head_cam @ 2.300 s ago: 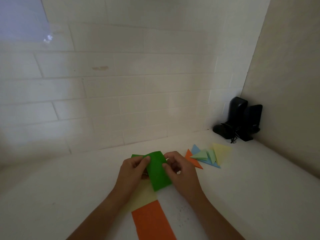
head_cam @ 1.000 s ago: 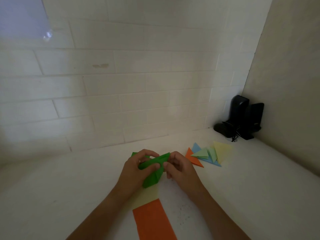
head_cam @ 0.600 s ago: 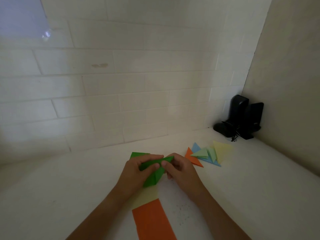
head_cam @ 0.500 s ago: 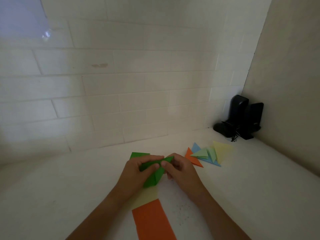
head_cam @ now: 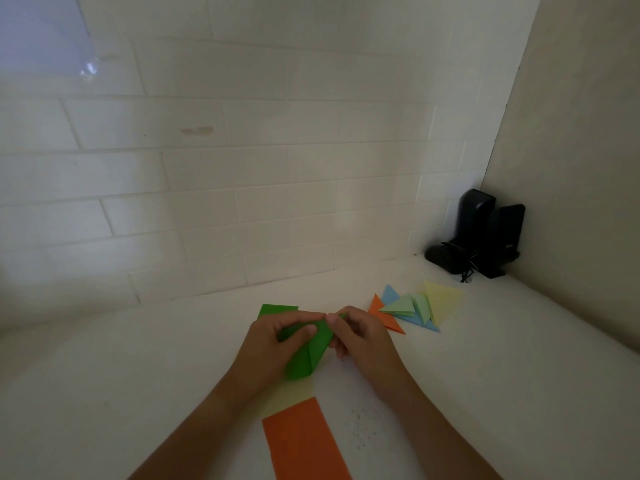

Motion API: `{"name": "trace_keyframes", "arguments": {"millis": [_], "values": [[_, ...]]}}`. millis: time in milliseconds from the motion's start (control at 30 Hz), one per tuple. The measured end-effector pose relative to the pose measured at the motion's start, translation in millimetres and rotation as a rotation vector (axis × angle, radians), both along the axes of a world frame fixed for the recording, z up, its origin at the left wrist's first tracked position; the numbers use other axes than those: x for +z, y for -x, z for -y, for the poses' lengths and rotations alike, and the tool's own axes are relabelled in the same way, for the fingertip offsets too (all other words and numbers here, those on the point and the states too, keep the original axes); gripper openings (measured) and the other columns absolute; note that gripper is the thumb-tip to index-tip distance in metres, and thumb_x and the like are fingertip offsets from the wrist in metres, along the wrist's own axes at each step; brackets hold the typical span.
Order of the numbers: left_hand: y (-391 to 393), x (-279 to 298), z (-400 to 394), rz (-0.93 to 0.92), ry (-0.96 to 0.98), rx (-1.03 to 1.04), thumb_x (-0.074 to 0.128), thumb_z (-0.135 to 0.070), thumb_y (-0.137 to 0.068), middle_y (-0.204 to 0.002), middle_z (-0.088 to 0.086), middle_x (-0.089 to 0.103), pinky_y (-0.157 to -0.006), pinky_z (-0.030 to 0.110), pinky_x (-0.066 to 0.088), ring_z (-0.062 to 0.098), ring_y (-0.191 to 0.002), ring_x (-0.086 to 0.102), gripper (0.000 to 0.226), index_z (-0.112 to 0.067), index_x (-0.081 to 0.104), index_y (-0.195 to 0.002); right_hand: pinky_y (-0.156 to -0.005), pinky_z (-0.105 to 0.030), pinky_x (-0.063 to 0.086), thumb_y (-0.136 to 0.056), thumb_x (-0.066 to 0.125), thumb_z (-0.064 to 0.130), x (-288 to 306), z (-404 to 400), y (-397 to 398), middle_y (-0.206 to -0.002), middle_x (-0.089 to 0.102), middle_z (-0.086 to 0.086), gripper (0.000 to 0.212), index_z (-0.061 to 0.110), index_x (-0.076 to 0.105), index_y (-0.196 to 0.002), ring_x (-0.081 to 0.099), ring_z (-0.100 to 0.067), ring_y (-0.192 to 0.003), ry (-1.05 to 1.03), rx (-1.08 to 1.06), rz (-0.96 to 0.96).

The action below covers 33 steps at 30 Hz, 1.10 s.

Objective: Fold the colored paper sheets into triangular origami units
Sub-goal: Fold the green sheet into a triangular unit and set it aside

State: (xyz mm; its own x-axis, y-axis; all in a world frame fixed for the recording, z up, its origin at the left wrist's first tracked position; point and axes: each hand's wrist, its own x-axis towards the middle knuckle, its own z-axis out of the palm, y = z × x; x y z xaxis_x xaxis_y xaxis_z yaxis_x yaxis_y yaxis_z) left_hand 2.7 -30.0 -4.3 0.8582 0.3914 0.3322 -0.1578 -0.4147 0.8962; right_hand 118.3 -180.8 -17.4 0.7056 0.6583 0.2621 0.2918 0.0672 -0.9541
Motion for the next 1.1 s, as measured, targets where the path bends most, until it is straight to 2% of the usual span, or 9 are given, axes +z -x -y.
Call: {"name": "trace_keyframes", "arguments": {"millis": [367, 533, 733, 867, 1000, 1100], "values": [[0.4, 0.4, 0.3, 0.001, -0.04, 0.001, 0.067, -0.01, -0.099, -0.1, -0.017, 0.078, -0.084, 0.011, 0.049, 0.002, -0.098, 0.071, 0.026, -0.028, 0.08, -0.112, -0.06, -0.028, 0.048, -0.102, 0.063, 0.03, 1.3, 0.3, 0.4, -0.066, 0.066, -0.002, 0.026, 0.018, 0.067, -0.079, 0.059, -0.016, -0.059, 0.025, -0.007, -0.017], [-0.8, -1.4, -1.5, -0.002, -0.068, 0.046, 0.068, -0.013, -0.098, -0.099, -0.021, 0.076, -0.083, 0.01, 0.048, -0.001, -0.098, 0.069, 0.024, -0.03, 0.081, -0.109, -0.058, -0.028, 0.048, -0.104, 0.059, 0.028, 2.4, 0.6, -0.5, -0.067, 0.067, -0.004, 0.033, 0.008, 0.064, -0.078, 0.057, -0.017, -0.057, 0.002, -0.053, -0.045], [-1.1, -1.5, -1.3, -0.001, -0.103, 0.06, 0.068, -0.013, -0.098, -0.099, -0.026, 0.074, -0.083, 0.006, 0.045, -0.006, -0.103, 0.065, 0.024, -0.03, 0.081, -0.108, -0.057, -0.029, 0.048, -0.104, 0.059, 0.026, 1.7, -0.1, -0.6, -0.064, 0.065, -0.001, 0.033, 0.011, 0.061, -0.075, 0.055, -0.015, -0.056, 0.021, -0.084, -0.026], [-1.3, -2.7, -2.5, -0.02, -0.125, 0.078, 0.068, -0.015, -0.098, -0.097, -0.027, 0.074, -0.079, 0.005, 0.045, -0.005, -0.099, 0.066, 0.023, -0.032, 0.081, -0.107, -0.057, -0.027, 0.047, -0.104, 0.06, 0.027, 2.2, 0.5, 1.0, -0.063, 0.064, -0.001, 0.035, 0.009, 0.059, -0.074, 0.053, -0.012, -0.054, 0.027, -0.094, 0.001], [-1.0, -2.2, -2.0, -0.031, -0.144, 0.088, 0.069, -0.017, -0.098, -0.101, -0.036, 0.07, -0.08, 0.005, 0.045, -0.009, -0.102, 0.064, 0.023, -0.035, 0.08, -0.107, -0.056, -0.027, 0.046, -0.104, 0.06, 0.028, 2.7, 1.2, 1.4, -0.062, 0.063, 0.0, 0.035, 0.009, 0.058, -0.074, 0.052, -0.012, -0.054, 0.032, -0.099, 0.009], [-1.4, -2.0, -1.9, -0.027, -0.124, 0.08, 0.069, -0.016, -0.097, -0.1, -0.032, 0.071, -0.08, 0.007, 0.046, -0.006, -0.102, 0.065, 0.023, -0.034, 0.081, -0.105, -0.056, -0.025, 0.046, -0.103, 0.061, 0.028, 2.2, 0.5, 1.4, -0.062, 0.063, 0.0, 0.035, 0.009, 0.058, -0.074, 0.052, -0.011, -0.054, 0.041, -0.117, 0.018]]}}
